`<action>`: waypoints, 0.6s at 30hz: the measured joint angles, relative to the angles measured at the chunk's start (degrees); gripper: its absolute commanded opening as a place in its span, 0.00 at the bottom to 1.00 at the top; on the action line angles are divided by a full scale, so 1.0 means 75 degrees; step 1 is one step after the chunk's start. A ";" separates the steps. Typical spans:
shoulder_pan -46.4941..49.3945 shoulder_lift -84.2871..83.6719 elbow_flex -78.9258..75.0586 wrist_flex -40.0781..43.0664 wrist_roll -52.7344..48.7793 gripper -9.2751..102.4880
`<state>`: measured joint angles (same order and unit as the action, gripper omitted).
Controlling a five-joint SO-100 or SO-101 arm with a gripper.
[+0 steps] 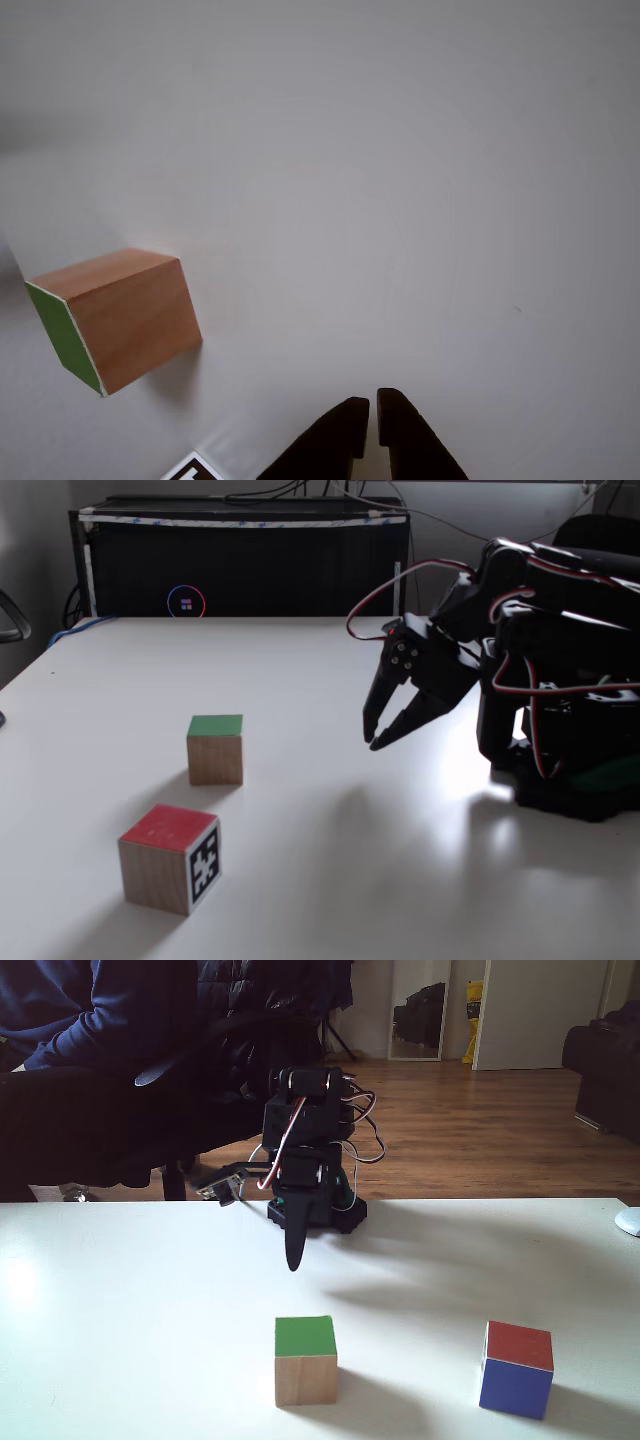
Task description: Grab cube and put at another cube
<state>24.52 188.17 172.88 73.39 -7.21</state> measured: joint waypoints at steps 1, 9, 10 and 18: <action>0.0000 0.0000 0.0000 0.0000 0.0000 0.08; 0.0609 0.0000 -0.0012 0.0023 0.0234 0.08; 0.0598 0.0000 -0.0012 0.0023 0.0234 0.08; 0.0598 0.0000 -0.0023 0.0023 0.0234 0.08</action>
<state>29.00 188.17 172.71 73.56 -5.45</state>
